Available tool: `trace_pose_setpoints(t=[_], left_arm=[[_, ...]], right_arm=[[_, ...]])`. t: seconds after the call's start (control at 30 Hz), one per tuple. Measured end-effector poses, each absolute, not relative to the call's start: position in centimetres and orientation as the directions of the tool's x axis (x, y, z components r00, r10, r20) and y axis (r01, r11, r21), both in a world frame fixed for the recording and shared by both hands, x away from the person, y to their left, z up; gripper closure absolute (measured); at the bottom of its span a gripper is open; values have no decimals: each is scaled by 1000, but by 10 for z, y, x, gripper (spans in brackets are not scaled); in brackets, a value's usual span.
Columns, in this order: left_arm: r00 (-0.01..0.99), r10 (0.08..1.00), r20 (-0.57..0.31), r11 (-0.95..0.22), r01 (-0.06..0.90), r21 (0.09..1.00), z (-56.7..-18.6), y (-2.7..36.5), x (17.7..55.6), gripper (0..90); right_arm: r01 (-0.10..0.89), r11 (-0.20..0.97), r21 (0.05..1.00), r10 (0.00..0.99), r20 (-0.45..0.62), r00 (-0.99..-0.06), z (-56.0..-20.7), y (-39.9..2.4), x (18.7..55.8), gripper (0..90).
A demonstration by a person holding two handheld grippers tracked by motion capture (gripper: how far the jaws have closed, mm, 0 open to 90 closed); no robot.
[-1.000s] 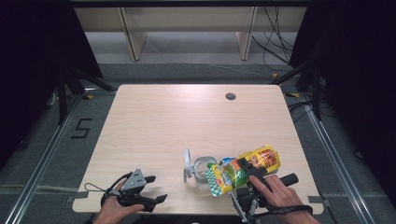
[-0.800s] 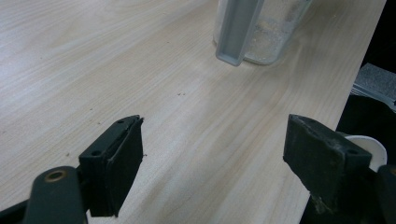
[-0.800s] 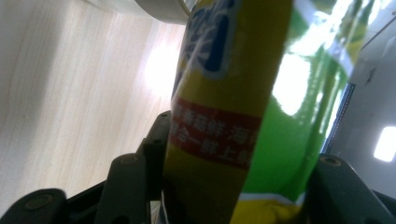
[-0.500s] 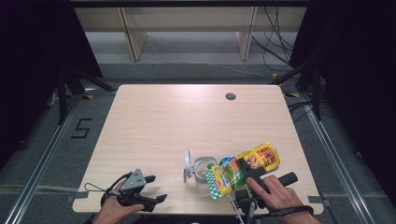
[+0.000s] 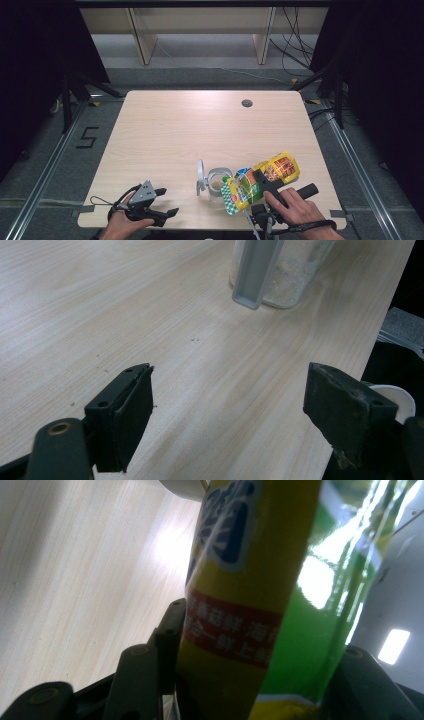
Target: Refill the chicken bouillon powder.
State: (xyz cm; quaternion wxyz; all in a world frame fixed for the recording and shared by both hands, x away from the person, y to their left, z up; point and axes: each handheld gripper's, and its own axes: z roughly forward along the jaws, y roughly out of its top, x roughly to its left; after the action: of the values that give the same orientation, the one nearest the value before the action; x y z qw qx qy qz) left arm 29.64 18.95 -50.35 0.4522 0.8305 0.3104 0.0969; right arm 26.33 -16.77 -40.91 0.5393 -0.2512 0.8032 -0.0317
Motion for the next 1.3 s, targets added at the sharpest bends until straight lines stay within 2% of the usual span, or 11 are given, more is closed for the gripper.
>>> trace_pose_setpoints(t=[0.13, 0.27, 0.63, 0.7, 1.03, 1.13, 1.3], left_arm=[[788, 600, -135, -389, 435, 812, -503, 189, 296, 194], [788, 602, -132, -388, 433, 814, -504, 188, 296, 194], [789, 602, -120, -400, 428, 811, -503, 189, 296, 193], [788, 603, -124, -394, 429, 813, -504, 189, 296, 193], [791, 599, -122, -398, 426, 813, -503, 189, 296, 193], [789, 601, -125, -395, 430, 812, -503, 189, 296, 193], [790, 601, -125, -396, 430, 811, -503, 189, 295, 193]], right_arm=[[-340, 889, -308, -418, -851, -320, -412, -169, 262, 531], [-365, 864, -348, -459, -841, -287, -411, -167, 263, 531], [-344, 872, -349, -451, -846, -284, -411, -166, 261, 542], [-373, 841, -391, -499, -827, -259, -408, -163, 263, 543], [-350, 862, -366, -469, -838, -279, -411, -166, 261, 558], [-371, 842, -391, -498, -828, -258, -410, -165, 262, 559], [-343, 860, -378, -472, -846, -249, -412, -167, 260, 562]])
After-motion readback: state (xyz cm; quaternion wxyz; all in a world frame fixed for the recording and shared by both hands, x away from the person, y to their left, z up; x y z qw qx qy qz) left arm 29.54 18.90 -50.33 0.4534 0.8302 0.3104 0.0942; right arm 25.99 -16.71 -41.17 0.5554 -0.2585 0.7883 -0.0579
